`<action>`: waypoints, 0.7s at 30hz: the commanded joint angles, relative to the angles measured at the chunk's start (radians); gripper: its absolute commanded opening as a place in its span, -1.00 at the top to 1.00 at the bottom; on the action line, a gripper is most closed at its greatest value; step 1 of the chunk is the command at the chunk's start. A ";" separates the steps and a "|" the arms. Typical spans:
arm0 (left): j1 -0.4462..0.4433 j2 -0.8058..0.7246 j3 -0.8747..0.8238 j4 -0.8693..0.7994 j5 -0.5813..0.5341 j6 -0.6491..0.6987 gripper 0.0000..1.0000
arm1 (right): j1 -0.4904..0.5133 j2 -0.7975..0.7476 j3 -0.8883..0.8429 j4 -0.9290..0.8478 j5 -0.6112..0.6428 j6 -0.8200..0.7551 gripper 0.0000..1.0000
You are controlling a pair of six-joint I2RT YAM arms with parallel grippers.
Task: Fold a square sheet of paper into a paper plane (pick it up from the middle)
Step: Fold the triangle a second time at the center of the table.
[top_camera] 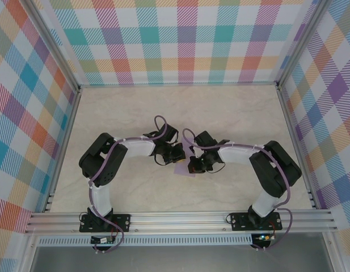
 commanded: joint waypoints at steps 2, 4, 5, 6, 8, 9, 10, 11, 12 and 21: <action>0.013 0.116 -0.061 -0.210 -0.198 -0.020 1.00 | 0.005 -0.036 -0.072 -0.157 -0.007 -0.021 1.00; 0.012 0.116 -0.061 -0.206 -0.194 -0.017 1.00 | 0.004 -0.056 -0.094 -0.172 -0.002 -0.017 1.00; 0.013 0.116 -0.059 -0.202 -0.189 -0.016 1.00 | 0.004 -0.072 -0.103 -0.181 0.004 -0.017 1.00; 0.013 0.114 -0.058 -0.195 -0.179 -0.013 1.00 | 0.004 -0.093 -0.109 -0.191 0.013 -0.014 1.00; 0.013 0.109 -0.054 -0.168 -0.145 -0.003 1.00 | -0.002 -0.140 -0.104 -0.198 0.028 -0.010 1.00; 0.013 0.104 -0.046 -0.154 -0.119 0.005 1.00 | -0.012 -0.166 -0.097 -0.195 0.034 -0.004 1.00; 0.013 0.100 -0.038 -0.128 -0.095 0.012 1.00 | -0.023 -0.189 -0.088 -0.185 0.039 0.007 1.00; 0.012 0.091 -0.022 -0.107 -0.069 0.021 0.99 | -0.043 -0.212 -0.079 -0.166 0.039 0.023 1.00; 0.012 0.079 -0.001 -0.092 -0.040 0.029 0.93 | -0.065 -0.227 -0.070 -0.138 0.035 0.044 1.00; 0.012 -0.104 0.074 -0.024 -0.016 -0.035 -0.11 | -0.185 -0.148 -0.008 0.090 -0.041 0.156 0.15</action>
